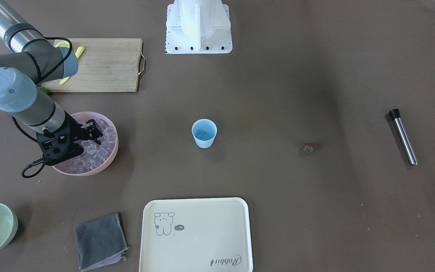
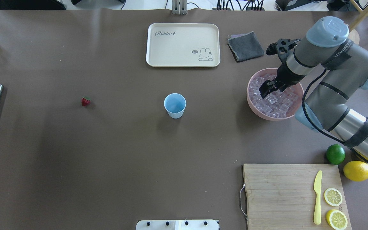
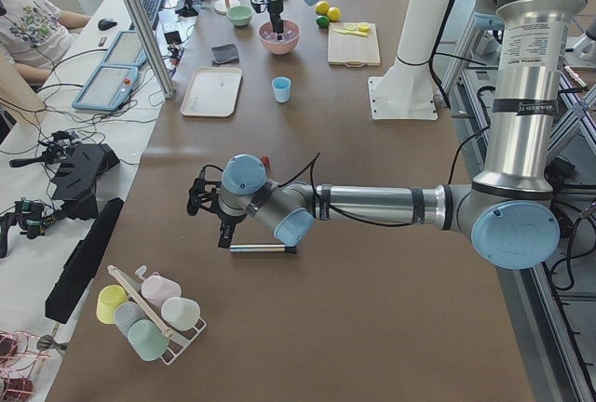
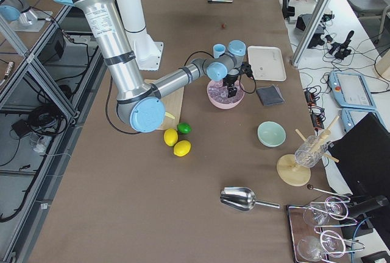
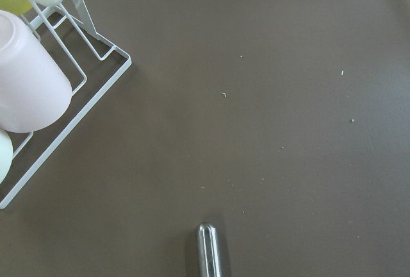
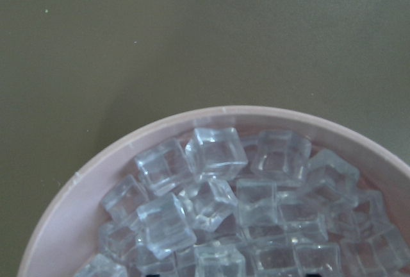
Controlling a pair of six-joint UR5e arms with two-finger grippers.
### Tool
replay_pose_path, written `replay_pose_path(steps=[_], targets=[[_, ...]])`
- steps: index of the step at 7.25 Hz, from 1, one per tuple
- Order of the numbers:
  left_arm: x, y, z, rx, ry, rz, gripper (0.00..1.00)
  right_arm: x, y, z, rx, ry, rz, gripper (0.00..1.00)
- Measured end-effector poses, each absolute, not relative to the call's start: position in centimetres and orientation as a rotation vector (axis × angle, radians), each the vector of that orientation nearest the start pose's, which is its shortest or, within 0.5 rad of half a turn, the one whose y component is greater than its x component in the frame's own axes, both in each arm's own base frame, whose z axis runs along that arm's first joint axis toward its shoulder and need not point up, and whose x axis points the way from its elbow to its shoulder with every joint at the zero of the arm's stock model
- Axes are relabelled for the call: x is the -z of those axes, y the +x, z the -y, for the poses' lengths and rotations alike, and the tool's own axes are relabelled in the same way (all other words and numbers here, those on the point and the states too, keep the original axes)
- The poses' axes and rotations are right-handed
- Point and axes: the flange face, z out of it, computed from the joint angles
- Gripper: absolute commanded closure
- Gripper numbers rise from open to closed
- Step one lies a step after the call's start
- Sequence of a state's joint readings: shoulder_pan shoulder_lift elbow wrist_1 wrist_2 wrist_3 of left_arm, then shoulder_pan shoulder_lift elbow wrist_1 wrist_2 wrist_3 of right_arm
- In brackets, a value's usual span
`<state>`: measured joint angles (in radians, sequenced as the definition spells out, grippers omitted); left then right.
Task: Mash ice and strawberries in cup
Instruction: 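Close the right gripper on another ice cube in the bowl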
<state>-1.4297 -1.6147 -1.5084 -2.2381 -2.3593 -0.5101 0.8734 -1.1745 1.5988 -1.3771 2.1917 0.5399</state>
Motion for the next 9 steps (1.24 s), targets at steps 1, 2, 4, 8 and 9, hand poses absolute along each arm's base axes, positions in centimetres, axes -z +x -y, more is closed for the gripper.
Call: replay_pose_path(steps=[1,2,4,8,9], targets=[[-58.98,1.29,53.63,0.084,0.338,-0.914,0.03,-39.99,-36.21,54.46,0.333,0.134,0.841,0.33],[-58.98,1.29,53.64,0.083,0.338,-0.914,0.03,-39.87,-36.37,54.3,0.328,0.132,0.843,0.33],[-59.07,1.28,53.54,0.082,0.338,-0.914,0.03,-39.63,-36.47,54.2,0.327,0.133,0.846,0.33],[-59.07,1.35,53.93,0.082,0.337,-0.913,0.03,-39.69,-36.69,54.24,0.329,0.133,0.847,0.38],[-59.14,1.39,53.97,0.082,0.336,-0.913,0.03,-39.81,-36.73,54.29,0.33,0.135,0.848,0.38]])
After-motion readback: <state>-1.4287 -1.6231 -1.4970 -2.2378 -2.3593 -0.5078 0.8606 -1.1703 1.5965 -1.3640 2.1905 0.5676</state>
